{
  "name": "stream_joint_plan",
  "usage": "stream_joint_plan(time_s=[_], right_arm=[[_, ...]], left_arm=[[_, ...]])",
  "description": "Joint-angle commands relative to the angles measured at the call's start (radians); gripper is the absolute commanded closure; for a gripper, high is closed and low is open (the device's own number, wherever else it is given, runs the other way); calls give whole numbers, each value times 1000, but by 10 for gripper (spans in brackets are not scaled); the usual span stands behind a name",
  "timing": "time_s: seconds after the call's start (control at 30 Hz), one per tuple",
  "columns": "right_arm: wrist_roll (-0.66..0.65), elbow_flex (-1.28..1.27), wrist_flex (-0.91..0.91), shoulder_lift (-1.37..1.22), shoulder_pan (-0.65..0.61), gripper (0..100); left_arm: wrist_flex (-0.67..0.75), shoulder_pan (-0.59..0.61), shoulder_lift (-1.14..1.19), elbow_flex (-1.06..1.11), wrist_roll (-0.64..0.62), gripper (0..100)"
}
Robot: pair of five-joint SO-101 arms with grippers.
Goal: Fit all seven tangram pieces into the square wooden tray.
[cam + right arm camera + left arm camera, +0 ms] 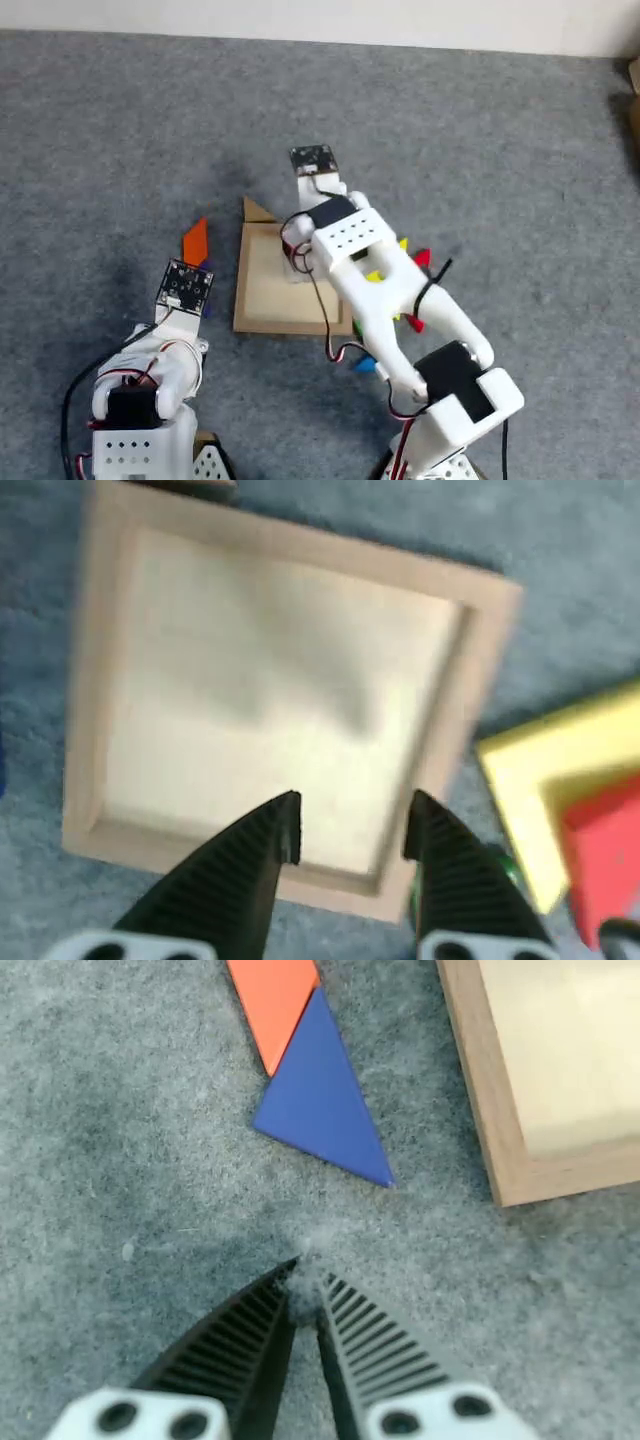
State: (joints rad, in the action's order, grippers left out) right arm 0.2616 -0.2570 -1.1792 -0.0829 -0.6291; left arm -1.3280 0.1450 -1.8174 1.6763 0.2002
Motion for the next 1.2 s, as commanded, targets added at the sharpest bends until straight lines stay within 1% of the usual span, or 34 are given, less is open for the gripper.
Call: stream_joint_plan(time_s=[0.0,0.1,0.2,0.3,0.37,0.57,0.67,0.8,1.07,1.17], right_arm=[[-8,163,-168,85,105,755],[-8,219,-262,87,182,706],[-11,237,-269,85,246,700],[-31,191,-262,79,272,700],[-61,137,-228,85,286,700],[-84,-12,-59,77,367,700],[-118,-79,10,77,377,700],[-121,-154,82,76,386,701],[-121,-182,91,74,381,702],[-121,-177,91,30,386,702]], left_arm=[[-6,10,-4,19,-5,995],[-6,10,-4,19,-5,995],[-6,10,-4,19,-5,995],[-6,10,-4,19,-5,995],[-6,10,-4,19,-5,995],[-6,10,-4,19,-5,995],[-6,10,-4,19,-5,995],[-6,10,-4,19,-5,995],[-6,10,-4,19,-5,995],[-6,10,-4,19,-5,995]])
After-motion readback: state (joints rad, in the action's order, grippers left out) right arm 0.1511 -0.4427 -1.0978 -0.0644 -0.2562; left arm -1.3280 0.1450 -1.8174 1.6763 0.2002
